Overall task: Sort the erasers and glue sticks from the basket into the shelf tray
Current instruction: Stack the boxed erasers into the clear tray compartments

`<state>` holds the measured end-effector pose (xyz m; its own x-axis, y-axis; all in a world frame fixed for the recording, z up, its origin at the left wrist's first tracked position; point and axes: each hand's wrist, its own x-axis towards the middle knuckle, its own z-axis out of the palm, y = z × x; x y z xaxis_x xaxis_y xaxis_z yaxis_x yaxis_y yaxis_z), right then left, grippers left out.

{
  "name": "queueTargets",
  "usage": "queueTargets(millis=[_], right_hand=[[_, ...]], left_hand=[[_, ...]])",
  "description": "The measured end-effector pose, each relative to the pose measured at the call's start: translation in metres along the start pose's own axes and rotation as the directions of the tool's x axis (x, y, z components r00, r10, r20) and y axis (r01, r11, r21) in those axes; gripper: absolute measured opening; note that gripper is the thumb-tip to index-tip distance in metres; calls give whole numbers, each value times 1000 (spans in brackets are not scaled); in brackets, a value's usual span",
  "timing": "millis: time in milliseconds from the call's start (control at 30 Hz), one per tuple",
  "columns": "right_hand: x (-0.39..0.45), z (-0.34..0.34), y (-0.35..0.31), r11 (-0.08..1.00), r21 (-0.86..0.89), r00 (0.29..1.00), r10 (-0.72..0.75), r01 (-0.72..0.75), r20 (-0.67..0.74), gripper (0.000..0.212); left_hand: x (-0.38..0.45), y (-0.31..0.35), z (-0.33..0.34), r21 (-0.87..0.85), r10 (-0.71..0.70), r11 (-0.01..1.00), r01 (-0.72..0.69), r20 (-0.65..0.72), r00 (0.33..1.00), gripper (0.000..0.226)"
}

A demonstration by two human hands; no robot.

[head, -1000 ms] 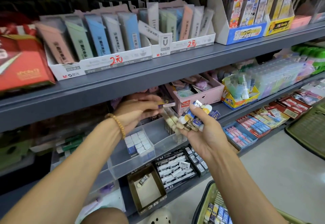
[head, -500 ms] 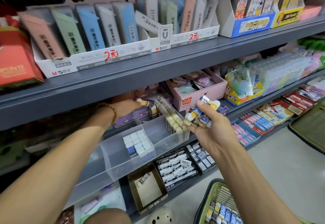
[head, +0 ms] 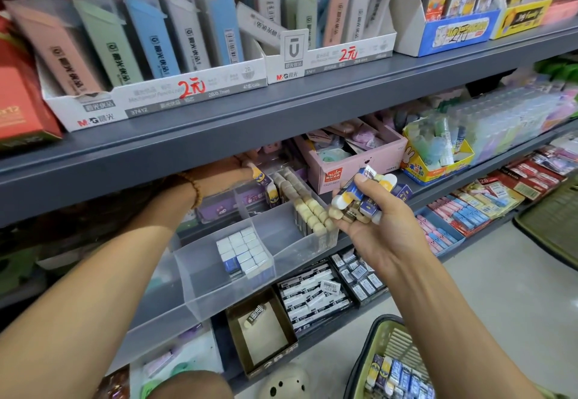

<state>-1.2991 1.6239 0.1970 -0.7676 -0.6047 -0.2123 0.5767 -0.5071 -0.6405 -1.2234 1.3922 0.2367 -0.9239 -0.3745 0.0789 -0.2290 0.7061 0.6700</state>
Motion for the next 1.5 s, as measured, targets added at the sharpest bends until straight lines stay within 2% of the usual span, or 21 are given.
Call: queueTargets(millis=[133, 267, 467, 633, 833, 1000, 1133, 1333, 1500], right_hand=[[-1, 2, -1, 1000, -14, 1000, -3, 3, -5, 25], [-2, 2, 0, 999, -51, 1000, -8, 8, 11, 28], [-3, 4, -1, 998, -62, 1000, -5, 5, -3, 31], [-4, 4, -2, 998, -63, 1000, -10, 10, -3, 28], [-6, 3, -4, 997, -76, 999, -15, 13, -31, 36], [-7, 6, -3, 995, -96, 1000, -10, 7, -30, 35], [-7, 8, -3, 995, -99, 1000, -9, 7, -26, 32], [-6, 7, -3, 991, -136, 1000, -24, 22, -10, 29], [-7, 9, -1, 997, -82, 1000, -4, 3, -6, 26]], left_hand=[[3, -16, 9, -36, -55, 998, 53, -44, 998, 25], [3, -16, 6, -57, -43, 998, 39, -72, 996, 13], [5, -19, 8, -28, -31, 999, 29, -71, 997, 19], [6, -14, 4, -156, -62, 986, 53, -58, 996, 28], [3, -19, 2, -178, -79, 982, 62, -87, 993, 25], [9, -27, 9, -44, -51, 998, 49, -38, 998, 24], [14, -24, 24, 137, 23, 990, -13, -75, 997, 18], [16, -25, 31, 416, 148, 903, -105, -71, 987, 15], [16, -30, 32, 377, 129, 921, -97, -62, 990, 24]])
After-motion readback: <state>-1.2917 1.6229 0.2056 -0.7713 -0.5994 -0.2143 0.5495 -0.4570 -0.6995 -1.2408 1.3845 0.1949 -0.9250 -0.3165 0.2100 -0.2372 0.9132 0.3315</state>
